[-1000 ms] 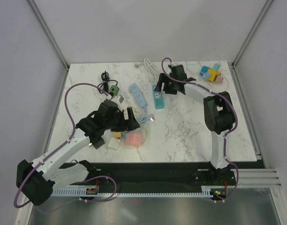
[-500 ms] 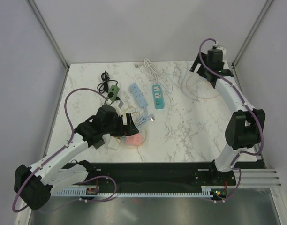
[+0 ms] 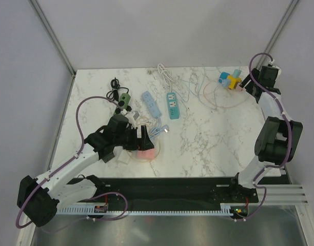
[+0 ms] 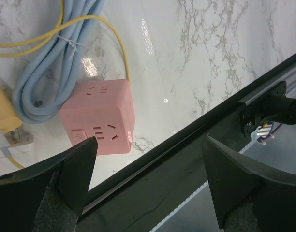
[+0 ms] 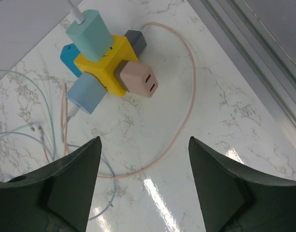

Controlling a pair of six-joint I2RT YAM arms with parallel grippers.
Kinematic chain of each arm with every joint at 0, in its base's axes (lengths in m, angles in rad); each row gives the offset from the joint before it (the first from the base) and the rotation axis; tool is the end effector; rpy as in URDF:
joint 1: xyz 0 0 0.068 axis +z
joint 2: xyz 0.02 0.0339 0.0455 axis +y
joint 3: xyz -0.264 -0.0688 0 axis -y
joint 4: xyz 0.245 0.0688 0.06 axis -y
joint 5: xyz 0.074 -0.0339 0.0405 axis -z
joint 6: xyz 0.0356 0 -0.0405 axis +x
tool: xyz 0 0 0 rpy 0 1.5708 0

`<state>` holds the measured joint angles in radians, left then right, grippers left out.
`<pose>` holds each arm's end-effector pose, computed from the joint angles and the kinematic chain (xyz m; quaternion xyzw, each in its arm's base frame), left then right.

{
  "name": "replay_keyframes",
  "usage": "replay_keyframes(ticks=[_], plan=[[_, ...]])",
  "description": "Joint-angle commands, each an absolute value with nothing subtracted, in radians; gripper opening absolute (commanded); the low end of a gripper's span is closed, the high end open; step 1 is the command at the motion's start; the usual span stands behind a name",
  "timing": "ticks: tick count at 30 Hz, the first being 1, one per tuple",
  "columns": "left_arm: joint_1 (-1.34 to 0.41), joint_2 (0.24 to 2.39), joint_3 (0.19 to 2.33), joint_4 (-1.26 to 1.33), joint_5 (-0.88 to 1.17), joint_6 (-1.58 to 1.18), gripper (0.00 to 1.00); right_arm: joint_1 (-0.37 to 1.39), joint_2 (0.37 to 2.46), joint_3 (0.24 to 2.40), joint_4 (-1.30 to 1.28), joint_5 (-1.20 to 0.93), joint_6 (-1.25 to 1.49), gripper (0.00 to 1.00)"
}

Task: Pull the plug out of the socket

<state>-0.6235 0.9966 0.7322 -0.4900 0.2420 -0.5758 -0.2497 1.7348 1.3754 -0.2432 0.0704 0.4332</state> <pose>0.1638 -0.1283 0.2547 0.0696 0.9097 -0.3138 0.2628 0.3906 -0.1022 0.2819 0.3116 0.8280 0.0116 0.4660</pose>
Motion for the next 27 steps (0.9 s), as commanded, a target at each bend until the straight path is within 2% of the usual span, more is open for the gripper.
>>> replay_keyframes(ticks=[1, 4, 10, 13, 27], plan=[[-0.620, 1.035, 0.781, -0.443, 0.342, -0.517, 0.95, -0.330, 1.807, 1.341, -0.069, -0.096, 0.410, 0.82], [-0.620, 1.075, 0.798, -0.422, 0.405, -0.515, 0.94, -0.360, 1.894, 1.356, -0.006, -0.190, 0.396, 0.86], [-0.620, 1.158, 0.841, -0.397, 0.472, -0.506, 0.93, -0.367, 2.000, 1.348, 0.211, -0.405, 0.364, 0.84], [-0.620, 1.172, 0.845, -0.381, 0.472, -0.508, 0.93, -0.368, 2.026, 1.324, 0.281, -0.448, 0.356, 0.84], [-0.620, 1.230, 0.871, -0.367, 0.479, -0.497, 0.92, -0.367, 2.164, 1.508, 0.164, -0.434, 0.212, 0.85]])
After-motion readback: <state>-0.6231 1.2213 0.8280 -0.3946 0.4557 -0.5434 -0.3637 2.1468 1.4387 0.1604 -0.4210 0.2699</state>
